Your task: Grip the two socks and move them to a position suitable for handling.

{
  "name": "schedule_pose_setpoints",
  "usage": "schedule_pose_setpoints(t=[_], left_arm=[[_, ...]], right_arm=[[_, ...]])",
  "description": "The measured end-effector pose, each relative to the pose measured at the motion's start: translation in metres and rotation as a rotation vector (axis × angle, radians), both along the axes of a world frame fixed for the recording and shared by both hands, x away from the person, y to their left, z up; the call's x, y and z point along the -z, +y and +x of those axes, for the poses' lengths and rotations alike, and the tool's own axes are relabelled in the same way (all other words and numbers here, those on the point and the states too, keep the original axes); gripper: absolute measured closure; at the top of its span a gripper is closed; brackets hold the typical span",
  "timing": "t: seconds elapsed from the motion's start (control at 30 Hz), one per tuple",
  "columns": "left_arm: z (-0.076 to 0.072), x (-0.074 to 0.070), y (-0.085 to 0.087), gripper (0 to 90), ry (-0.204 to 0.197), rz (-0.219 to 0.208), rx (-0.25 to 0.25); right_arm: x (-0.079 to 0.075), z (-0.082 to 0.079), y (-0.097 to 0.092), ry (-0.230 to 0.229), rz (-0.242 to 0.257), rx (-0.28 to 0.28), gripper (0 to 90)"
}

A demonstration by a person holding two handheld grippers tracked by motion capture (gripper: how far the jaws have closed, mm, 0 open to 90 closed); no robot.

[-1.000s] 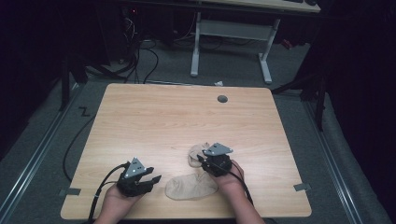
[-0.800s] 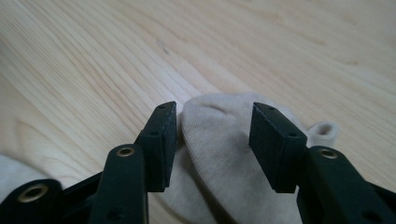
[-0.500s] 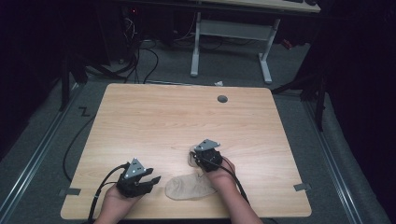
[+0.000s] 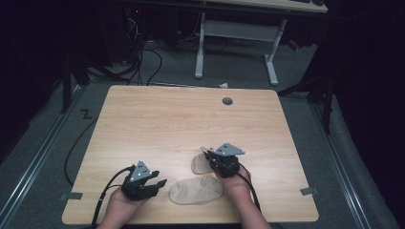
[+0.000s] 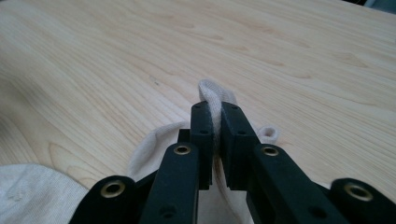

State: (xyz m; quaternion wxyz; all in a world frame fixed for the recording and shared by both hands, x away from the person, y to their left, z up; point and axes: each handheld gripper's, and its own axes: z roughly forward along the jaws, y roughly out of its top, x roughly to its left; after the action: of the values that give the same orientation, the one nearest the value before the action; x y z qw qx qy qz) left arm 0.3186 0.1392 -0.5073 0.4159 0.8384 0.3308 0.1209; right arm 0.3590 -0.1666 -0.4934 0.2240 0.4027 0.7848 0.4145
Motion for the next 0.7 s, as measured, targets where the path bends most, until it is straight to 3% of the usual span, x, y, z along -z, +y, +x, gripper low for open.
schedule_pose_setpoints(t=[0.17,0.4,0.57,0.7], left_arm=[[0.002,-0.001,-0.004,54.6,-0.004,-0.002,0.009],[0.005,-0.002,-0.012,54.5,-0.008,-0.002,0.032],[0.006,-0.003,-0.016,54.6,-0.013,0.001,0.047],[0.007,-0.003,-0.018,54.5,-0.009,-0.003,0.054]], right_arm=[[-0.001,-0.007,-0.019,-0.005,0.033,0.052,84.0],[0.001,-0.017,-0.046,0.005,0.024,0.116,81.7],[0.004,-0.021,-0.070,0.019,0.021,0.188,72.8],[0.002,-0.024,-0.083,-0.009,0.011,0.241,66.7]])
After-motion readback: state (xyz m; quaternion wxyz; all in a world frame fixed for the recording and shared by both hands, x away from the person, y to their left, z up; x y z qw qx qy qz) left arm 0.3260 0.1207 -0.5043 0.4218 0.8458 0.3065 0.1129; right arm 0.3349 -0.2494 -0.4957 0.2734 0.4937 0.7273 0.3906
